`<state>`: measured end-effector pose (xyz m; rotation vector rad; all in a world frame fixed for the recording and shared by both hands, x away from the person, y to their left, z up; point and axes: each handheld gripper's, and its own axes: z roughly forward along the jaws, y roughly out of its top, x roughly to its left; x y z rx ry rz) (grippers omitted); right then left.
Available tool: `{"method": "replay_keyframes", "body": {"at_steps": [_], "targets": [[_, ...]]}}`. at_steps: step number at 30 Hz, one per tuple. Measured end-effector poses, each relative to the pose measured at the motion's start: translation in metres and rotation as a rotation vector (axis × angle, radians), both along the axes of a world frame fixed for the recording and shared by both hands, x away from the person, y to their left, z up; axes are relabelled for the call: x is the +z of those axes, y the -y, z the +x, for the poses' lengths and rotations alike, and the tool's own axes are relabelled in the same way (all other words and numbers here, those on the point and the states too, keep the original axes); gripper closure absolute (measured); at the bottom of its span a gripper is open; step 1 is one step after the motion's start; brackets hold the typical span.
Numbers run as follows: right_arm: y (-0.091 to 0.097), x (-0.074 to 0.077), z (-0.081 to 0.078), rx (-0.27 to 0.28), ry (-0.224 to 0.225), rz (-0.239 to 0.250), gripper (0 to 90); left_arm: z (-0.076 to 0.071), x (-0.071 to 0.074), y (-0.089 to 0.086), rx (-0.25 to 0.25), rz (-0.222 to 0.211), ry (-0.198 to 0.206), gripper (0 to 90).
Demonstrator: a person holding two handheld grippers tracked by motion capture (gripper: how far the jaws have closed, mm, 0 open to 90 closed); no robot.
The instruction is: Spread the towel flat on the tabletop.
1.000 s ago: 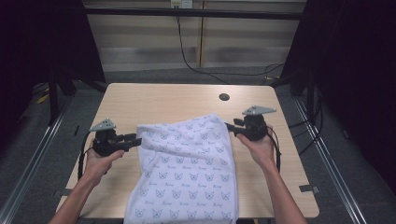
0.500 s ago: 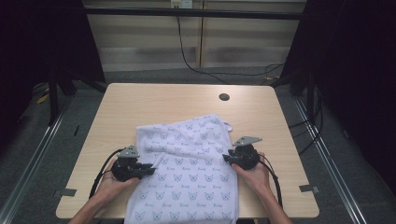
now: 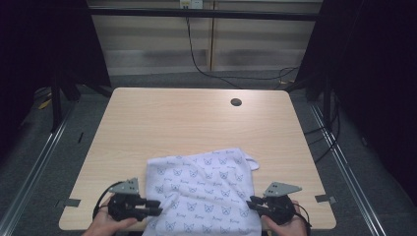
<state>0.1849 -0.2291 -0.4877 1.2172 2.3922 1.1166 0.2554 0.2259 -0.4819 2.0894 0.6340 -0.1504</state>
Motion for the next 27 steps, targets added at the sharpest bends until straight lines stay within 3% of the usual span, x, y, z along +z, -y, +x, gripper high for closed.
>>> {"method": "replay_keyframes", "body": {"at_steps": [2, 5, 8, 9, 12, 14, 15, 18, 20, 22, 27], "targets": [[0.007, 0.009, 0.019, -0.049, 0.04, 0.032, 63.5, 0.023, 0.009, -0.004, 0.084, -0.033, 0.04, 62.9], [0.011, 0.02, 0.065, -0.07, 0.068, 0.037, 57.5, 0.059, 0.015, -0.005, 0.189, -0.011, 0.085, 60.5], [0.009, 0.02, 0.115, -0.091, 0.056, 0.041, 53.0, 0.087, 0.01, 0.0, 0.253, 0.033, 0.081, 53.3], [0.007, 0.019, 0.128, -0.098, 0.051, 0.037, 50.8, 0.094, 0.006, 0.0, 0.264, 0.023, 0.07, 49.9], [-0.001, 0.01, 0.158, -0.097, 0.012, 0.05, 49.4, 0.104, -0.01, 0.003, 0.297, 0.057, 0.032, 45.6], [-0.009, 0.005, 0.167, -0.076, -0.017, 0.049, 49.7, 0.106, -0.015, 0.003, 0.274, 0.058, -0.01, 45.7], [-0.013, 0.003, 0.169, -0.068, -0.035, 0.038, 53.1, 0.106, -0.015, 0.003, 0.253, 0.061, -0.007, 49.9], [-0.023, 0.002, 0.17, -0.031, -0.049, 0.02, 79.3, 0.102, -0.013, 0.005, 0.216, 0.062, 0.006, 76.3], [-0.025, 0.005, 0.169, -0.028, -0.028, 0.019, 84.8, 0.102, -0.01, 0.004, 0.216, 0.036, 0.012, 83.6], [-0.022, 0.012, 0.171, -0.041, -0.007, 0.029, 85.7, 0.105, -0.003, 0.003, 0.233, 0.014, 0.023, 85.1], [-0.017, 0.048, 0.179, -0.078, 0.098, 0.064, 85.7, 0.114, 0.037, 0.001, 0.281, -0.046, 0.121, 85.2]]}}
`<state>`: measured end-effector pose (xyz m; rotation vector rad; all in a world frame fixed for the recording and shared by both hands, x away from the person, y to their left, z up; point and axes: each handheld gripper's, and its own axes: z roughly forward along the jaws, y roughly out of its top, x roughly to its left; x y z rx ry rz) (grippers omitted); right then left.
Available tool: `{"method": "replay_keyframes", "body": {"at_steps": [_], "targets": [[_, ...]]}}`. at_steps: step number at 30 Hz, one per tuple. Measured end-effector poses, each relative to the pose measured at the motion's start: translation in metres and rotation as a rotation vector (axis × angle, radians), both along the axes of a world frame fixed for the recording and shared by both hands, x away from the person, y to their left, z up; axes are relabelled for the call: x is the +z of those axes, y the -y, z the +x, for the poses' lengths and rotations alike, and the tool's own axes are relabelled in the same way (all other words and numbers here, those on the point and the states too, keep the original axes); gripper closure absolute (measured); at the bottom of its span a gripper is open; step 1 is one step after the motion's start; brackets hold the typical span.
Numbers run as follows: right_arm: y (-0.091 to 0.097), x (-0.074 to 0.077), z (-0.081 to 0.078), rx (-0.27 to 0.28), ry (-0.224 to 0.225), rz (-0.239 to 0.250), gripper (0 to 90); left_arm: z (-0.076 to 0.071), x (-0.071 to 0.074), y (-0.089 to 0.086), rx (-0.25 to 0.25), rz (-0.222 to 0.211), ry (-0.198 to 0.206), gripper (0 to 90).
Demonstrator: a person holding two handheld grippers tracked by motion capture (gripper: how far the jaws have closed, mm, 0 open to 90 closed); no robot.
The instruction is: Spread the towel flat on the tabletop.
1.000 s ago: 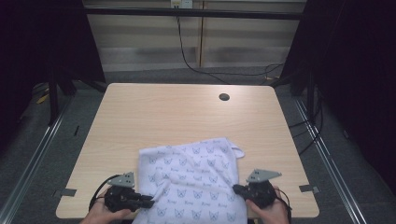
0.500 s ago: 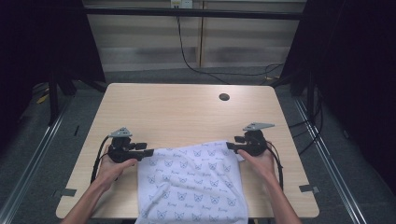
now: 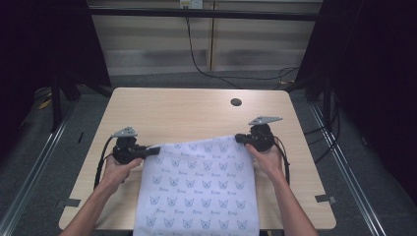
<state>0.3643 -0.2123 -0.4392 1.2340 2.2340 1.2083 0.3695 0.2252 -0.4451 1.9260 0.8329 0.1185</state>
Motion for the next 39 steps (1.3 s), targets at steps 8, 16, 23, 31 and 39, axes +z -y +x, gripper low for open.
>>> {"method": "replay_keyframes", "body": {"at_steps": [8, 16, 23, 31, 39], "targets": [[0.003, 0.042, -0.024, 0.03, 0.205, 0.147, 84.3, -0.025, 0.028, 0.002, -0.066, 0.02, 0.114, 84.7], [0.002, -0.048, -0.057, 0.07, -0.075, -0.082, 79.9, -0.054, -0.048, 0.0, -0.164, 0.178, -0.096, 75.2], [0.003, -0.052, -0.087, 0.105, -0.113, -0.096, 79.0, -0.085, -0.05, -0.006, -0.248, 0.164, -0.162, 72.3], [0.011, -0.032, -0.101, 0.104, -0.063, -0.025, 60.7, -0.071, -0.04, -0.02, -0.211, 0.019, -0.137, 54.1], [0.011, -0.049, -0.038, 0.003, -0.092, -0.07, 51.2, -0.021, -0.048, -0.004, 0.005, 0.119, -0.098, 53.9]]}}
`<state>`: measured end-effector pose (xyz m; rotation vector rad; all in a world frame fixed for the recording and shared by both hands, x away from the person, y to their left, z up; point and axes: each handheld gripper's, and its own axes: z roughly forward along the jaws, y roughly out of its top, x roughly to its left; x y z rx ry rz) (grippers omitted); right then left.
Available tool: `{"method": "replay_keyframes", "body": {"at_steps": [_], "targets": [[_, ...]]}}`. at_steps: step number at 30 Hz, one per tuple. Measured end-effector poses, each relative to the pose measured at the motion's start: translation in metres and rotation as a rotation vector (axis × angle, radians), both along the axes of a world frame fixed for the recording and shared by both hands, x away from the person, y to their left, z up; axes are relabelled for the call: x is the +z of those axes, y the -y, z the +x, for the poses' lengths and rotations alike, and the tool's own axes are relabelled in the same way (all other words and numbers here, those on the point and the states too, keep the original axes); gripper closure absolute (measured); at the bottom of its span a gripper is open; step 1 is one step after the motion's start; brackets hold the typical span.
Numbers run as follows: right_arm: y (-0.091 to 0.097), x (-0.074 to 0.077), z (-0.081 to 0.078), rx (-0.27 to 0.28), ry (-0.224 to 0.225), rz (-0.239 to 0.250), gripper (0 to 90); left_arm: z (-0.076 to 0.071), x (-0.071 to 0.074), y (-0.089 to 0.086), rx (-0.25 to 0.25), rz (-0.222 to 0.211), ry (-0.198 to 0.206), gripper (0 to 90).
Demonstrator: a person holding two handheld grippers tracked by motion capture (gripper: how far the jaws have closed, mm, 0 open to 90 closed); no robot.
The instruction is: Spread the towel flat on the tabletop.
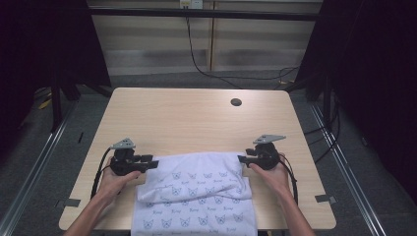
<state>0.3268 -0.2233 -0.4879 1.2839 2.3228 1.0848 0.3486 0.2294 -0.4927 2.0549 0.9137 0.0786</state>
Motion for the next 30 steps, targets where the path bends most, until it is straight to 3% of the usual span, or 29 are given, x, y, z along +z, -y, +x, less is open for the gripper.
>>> {"method": "replay_keyframes", "body": {"at_steps": [4, 5, 6, 8, 10, 12, 15, 18, 20, 21, 23, 24, 25, 27, 30], "targets": [[-0.011, -0.011, -0.002, 0.024, 0.001, -0.072, 51.7, -0.005, -0.008, 0.005, -0.026, 0.079, 0.017, 51.3], [-0.014, -0.014, -0.004, 0.031, 0.015, -0.1, 52.8, -0.009, -0.009, 0.006, -0.026, 0.101, 0.051, 54.0], [-0.016, -0.014, -0.007, 0.033, 0.033, -0.109, 57.8, -0.011, -0.009, 0.006, -0.029, 0.13, 0.076, 60.5], [-0.018, -0.013, -0.01, 0.048, 0.036, -0.112, 80.0, -0.012, -0.007, 0.007, -0.065, 0.184, 0.114, 82.4], [-0.018, -0.011, -0.008, 0.045, 0.035, -0.107, 84.6, -0.007, -0.005, 0.005, -0.037, 0.163, 0.106, 88.5], [-0.014, -0.006, -0.001, 0.024, 0.039, -0.058, 85.8, 0.005, 0.0, -0.002, 0.021, 0.069, 0.083, 89.0], [-0.007, 0.015, 0.016, -0.01, 0.084, 0.011, 86.1, 0.024, 0.023, -0.007, 0.074, -0.002, 0.124, 89.3], [-0.007, 0.045, 0.035, -0.038, 0.153, 0.033, 86.0, 0.043, 0.053, -0.008, 0.128, -0.076, 0.183, 89.1], [-0.008, 0.064, 0.049, -0.063, 0.19, 0.059, 85.3, 0.055, 0.067, -0.007, 0.154, -0.096, 0.21, 88.9], [-0.008, 0.071, 0.056, -0.08, 0.207, 0.055, 84.5, 0.061, 0.072, -0.006, 0.172, -0.074, 0.221, 88.3], [-0.01, 0.081, 0.069, -0.088, 0.22, 0.079, 77.8, 0.071, 0.077, -0.01, 0.241, -0.08, 0.237, 80.9], [-0.012, 0.082, 0.073, -0.112, 0.225, 0.066, 70.8, 0.075, 0.079, -0.014, 0.264, -0.072, 0.241, 77.9], [-0.012, 0.082, 0.075, -0.133, 0.231, 0.058, 69.2, 0.079, 0.078, -0.019, 0.3, -0.081, 0.219, 72.1], [-0.012, 0.078, 0.074, -0.136, 0.223, 0.087, 60.9, 0.078, 0.072, -0.029, 0.317, -0.089, 0.2, 67.8], [-0.011, 0.066, 0.063, -0.097, 0.187, 0.066, 60.2, 0.066, 0.056, -0.036, 0.271, -0.09, 0.159, 65.9]]}}
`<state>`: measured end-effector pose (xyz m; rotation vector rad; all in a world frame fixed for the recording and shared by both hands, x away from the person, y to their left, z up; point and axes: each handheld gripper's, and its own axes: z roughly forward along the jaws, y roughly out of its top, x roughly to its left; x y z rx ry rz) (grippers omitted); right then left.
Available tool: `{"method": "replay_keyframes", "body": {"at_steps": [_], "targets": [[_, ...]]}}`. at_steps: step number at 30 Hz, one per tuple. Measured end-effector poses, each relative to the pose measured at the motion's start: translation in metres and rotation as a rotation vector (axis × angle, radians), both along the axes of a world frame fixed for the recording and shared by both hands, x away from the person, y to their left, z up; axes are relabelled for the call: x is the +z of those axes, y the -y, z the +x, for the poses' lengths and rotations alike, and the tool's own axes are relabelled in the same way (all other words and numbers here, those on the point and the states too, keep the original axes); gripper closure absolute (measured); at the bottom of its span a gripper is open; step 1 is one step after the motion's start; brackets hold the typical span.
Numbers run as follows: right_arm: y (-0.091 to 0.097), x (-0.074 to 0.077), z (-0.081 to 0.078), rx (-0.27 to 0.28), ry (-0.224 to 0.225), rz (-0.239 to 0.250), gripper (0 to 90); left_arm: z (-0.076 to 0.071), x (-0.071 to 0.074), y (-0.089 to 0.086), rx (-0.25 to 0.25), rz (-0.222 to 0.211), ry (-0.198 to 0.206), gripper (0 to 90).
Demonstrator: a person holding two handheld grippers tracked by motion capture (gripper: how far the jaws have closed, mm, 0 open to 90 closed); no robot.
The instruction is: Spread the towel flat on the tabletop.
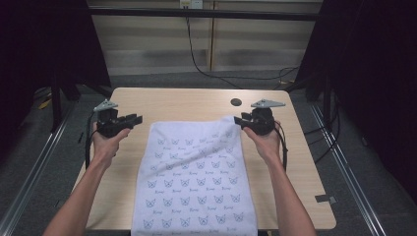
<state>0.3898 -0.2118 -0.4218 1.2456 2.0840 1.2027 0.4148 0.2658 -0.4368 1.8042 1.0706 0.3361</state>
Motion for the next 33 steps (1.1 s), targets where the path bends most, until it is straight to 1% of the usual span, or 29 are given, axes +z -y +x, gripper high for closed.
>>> {"method": "replay_keyframes", "body": {"at_steps": [1, 2, 3, 4, 5, 6, 7, 8, 9, 10, 12, 13, 14, 15, 16, 18, 19, 20, 21, 22, 24, 25, 27, 28, 29, 30, 31, 32, 33], "targets": [[0.001, -0.004, -0.006, 0.006, -0.009, -0.011, 60.1, -0.005, -0.006, 0.0, -0.023, -0.011, -0.014, 65.9], [0.003, -0.009, -0.012, 0.019, -0.023, -0.003, 60.2, -0.012, -0.011, 0.0, -0.042, -0.006, -0.023, 65.9], [0.005, -0.013, -0.019, 0.033, -0.036, -0.01, 60.2, -0.019, -0.017, 0.002, -0.058, -0.009, -0.03, 65.3], [0.007, -0.017, -0.026, 0.04, -0.046, -0.015, 61.2, -0.025, -0.022, 0.004, -0.091, -0.006, -0.047, 64.7], [0.008, -0.022, -0.034, 0.059, -0.066, -0.009, 62.6, -0.032, -0.026, 0.007, -0.124, 0.013, -0.058, 64.1], [0.008, -0.027, -0.042, 0.079, -0.081, -0.023, 63.0, -0.039, -0.03, 0.01, -0.149, 0.028, -0.058, 63.4], [0.009, -0.032, -0.049, 0.091, -0.097, -0.032, 63.0, -0.045, -0.034, 0.012, -0.173, 0.022, -0.07, 63.0], [0.009, -0.038, -0.055, 0.11, -0.115, -0.029, 63.8, -0.05, -0.038, 0.016, -0.188, 0.015, -0.08, 62.0], [0.008, -0.044, -0.061, 0.123, -0.131, -0.033, 63.7, -0.054, -0.042, 0.02, -0.204, 0.029, -0.081, 60.2], [0.006, -0.05, -0.065, 0.137, -0.144, -0.045, 63.8, -0.058, -0.046, 0.024, -0.223, 0.05, -0.089, 59.0], [0.001, -0.06, -0.07, 0.159, -0.163, -0.048, 64.1, -0.062, -0.057, 0.031, -0.249, 0.083, -0.106, 58.2], [-0.002, -0.065, -0.071, 0.166, -0.173, -0.06, 64.3, -0.063, -0.061, 0.034, -0.252, 0.087, -0.119, 57.7], [-0.004, -0.07, -0.07, 0.175, -0.18, -0.066, 64.2, -0.064, -0.063, 0.037, -0.25, 0.118, -0.113, 56.9], [-0.007, -0.075, -0.07, 0.174, -0.188, -0.072, 63.7, -0.065, -0.062, 0.039, -0.255, 0.139, -0.103, 56.1], [-0.01, -0.078, -0.071, 0.173, -0.2, -0.085, 63.3, -0.065, -0.062, 0.04, -0.262, 0.13, -0.106, 56.0], [-0.012, -0.081, -0.075, 0.176, -0.188, -0.098, 62.5, -0.065, -0.065, 0.04, -0.247, 0.143, -0.106, 55.6], [-0.012, -0.081, -0.078, 0.172, -0.194, -0.102, 62.5, -0.064, -0.068, 0.039, -0.25, 0.159, -0.111, 55.7], [-0.011, -0.081, -0.081, 0.178, -0.188, -0.11, 62.5, -0.065, -0.07, 0.038, -0.254, 0.158, -0.095, 56.0], [-0.01, -0.081, -0.086, 0.178, -0.186, -0.113, 62.7, -0.066, -0.07, 0.036, -0.261, 0.16, -0.09, 56.4], [-0.008, -0.081, -0.092, 0.176, -0.183, -0.108, 62.8, -0.068, -0.07, 0.035, -0.262, 0.157, -0.098, 56.5], [-0.005, -0.081, -0.103, 0.176, -0.181, -0.096, 62.8, -0.074, -0.07, 0.034, -0.272, 0.161, -0.095, 56.4], [-0.004, -0.08, -0.11, 0.173, -0.188, -0.103, 62.8, -0.078, -0.07, 0.034, -0.27, 0.158, -0.091, 56.4], [-0.003, -0.079, -0.12, 0.183, -0.187, -0.115, 62.8, -0.086, -0.07, 0.035, -0.28, 0.166, -0.084, 56.2], [-0.002, -0.079, -0.124, 0.186, -0.191, -0.116, 62.8, -0.09, -0.07, 0.036, -0.286, 0.163, -0.088, 56.1], [-0.001, -0.079, -0.129, 0.19, -0.185, -0.111, 62.8, -0.094, -0.07, 0.037, -0.285, 0.168, -0.079, 56.2], [0.001, -0.08, -0.132, 0.199, -0.188, -0.095, 63.0, -0.1, -0.07, 0.039, -0.276, 0.172, -0.072, 56.2], [0.002, -0.079, -0.137, 0.204, -0.199, -0.092, 63.1, -0.104, -0.07, 0.041, -0.285, 0.17, -0.077, 56.1], [0.004, -0.079, -0.141, 0.207, -0.201, -0.09, 63.3, -0.108, -0.069, 0.042, -0.304, 0.176, -0.085, 55.8], [0.006, -0.079, -0.145, 0.208, -0.203, -0.086, 63.3, -0.113, -0.069, 0.043, -0.307, 0.176, -0.085, 55.8]]}}
